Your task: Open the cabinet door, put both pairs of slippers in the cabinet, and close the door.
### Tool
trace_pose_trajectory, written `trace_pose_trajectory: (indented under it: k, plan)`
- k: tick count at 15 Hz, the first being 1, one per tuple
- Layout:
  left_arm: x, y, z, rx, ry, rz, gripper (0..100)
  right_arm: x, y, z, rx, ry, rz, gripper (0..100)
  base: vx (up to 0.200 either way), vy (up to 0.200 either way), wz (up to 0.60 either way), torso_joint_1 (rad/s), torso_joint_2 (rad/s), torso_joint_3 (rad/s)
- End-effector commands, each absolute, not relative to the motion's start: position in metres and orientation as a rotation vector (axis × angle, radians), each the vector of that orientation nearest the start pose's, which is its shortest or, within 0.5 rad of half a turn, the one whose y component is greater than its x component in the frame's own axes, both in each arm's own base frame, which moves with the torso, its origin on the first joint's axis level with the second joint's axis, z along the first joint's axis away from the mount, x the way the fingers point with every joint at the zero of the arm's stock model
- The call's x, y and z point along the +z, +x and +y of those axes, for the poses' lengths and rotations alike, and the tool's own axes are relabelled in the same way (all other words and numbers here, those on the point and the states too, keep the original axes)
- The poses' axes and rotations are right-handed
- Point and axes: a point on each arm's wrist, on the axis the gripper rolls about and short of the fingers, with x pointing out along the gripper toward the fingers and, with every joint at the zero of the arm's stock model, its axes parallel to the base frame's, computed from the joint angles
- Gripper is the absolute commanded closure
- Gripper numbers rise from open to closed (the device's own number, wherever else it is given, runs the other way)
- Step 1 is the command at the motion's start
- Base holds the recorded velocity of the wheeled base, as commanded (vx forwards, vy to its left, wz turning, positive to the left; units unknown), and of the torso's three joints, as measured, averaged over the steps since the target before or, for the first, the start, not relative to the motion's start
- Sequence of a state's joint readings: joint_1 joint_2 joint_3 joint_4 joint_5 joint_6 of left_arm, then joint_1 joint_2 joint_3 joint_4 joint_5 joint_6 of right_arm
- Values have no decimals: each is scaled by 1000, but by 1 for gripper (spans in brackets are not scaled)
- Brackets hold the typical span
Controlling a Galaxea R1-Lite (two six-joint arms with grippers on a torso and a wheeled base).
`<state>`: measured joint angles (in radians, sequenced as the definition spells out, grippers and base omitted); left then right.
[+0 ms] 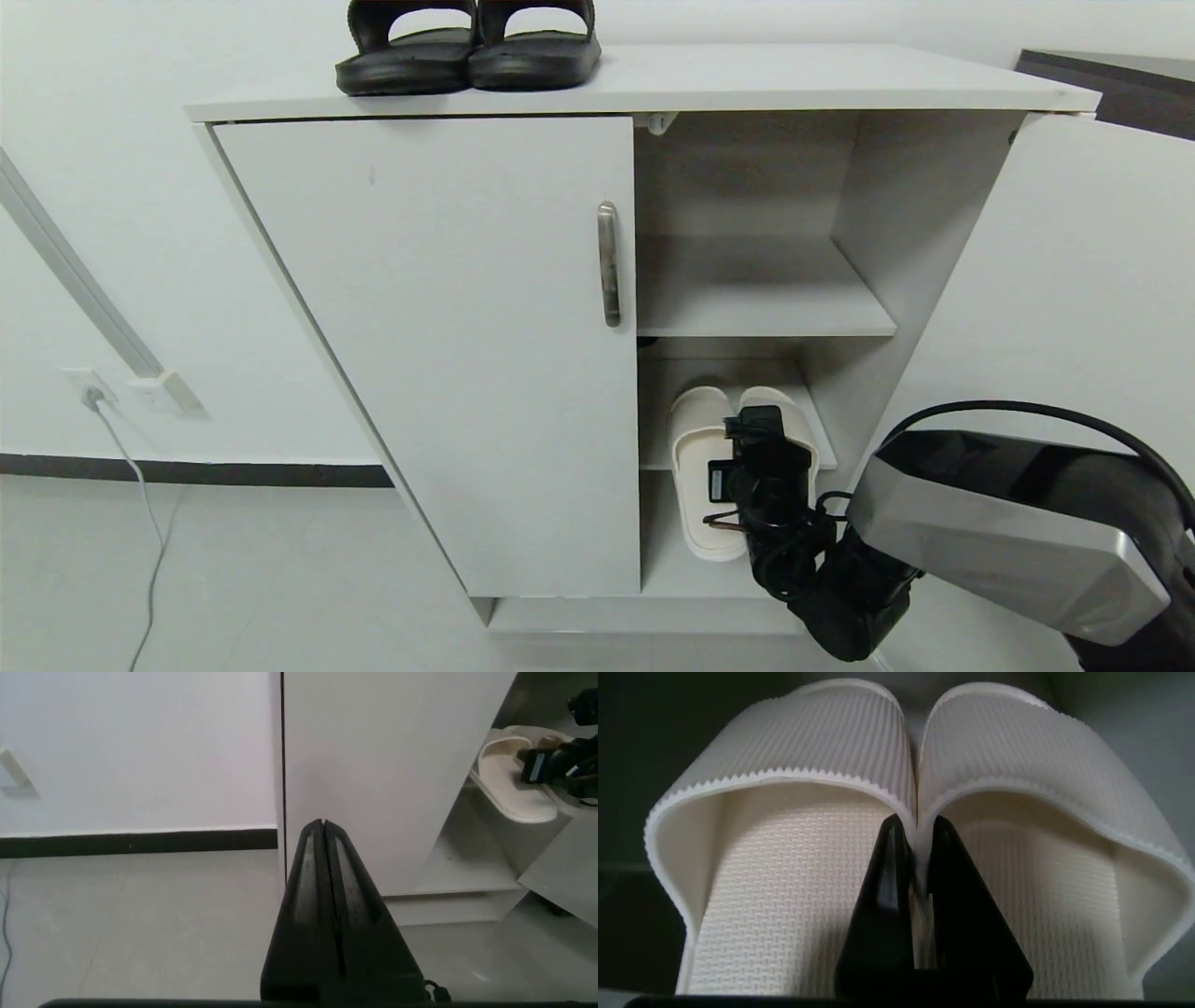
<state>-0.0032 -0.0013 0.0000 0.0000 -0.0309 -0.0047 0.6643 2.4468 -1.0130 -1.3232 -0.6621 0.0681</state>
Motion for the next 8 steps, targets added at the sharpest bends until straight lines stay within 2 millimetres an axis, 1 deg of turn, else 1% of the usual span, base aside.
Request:
trace_pose_trajectory:
  k: [1,3,5,8]
  plan:
    - [75,-23,-1,-34,-6,0,100,23,351,253,16,13,74,100,0,0,0,0,0,0]
    - [75,-23,-1,-34,-6,0,100,21,364,257,8,27,113,100,0,0,0,0,0,0]
    - [75,-23,-1,-34,-8,0,100,27,379,259,-3,85,146,100,0,0,0,0,0,0]
    - [75,-23,-1,-34,-8,0,100,29,408,258,-7,89,156,100,0,0,0,0,0,0]
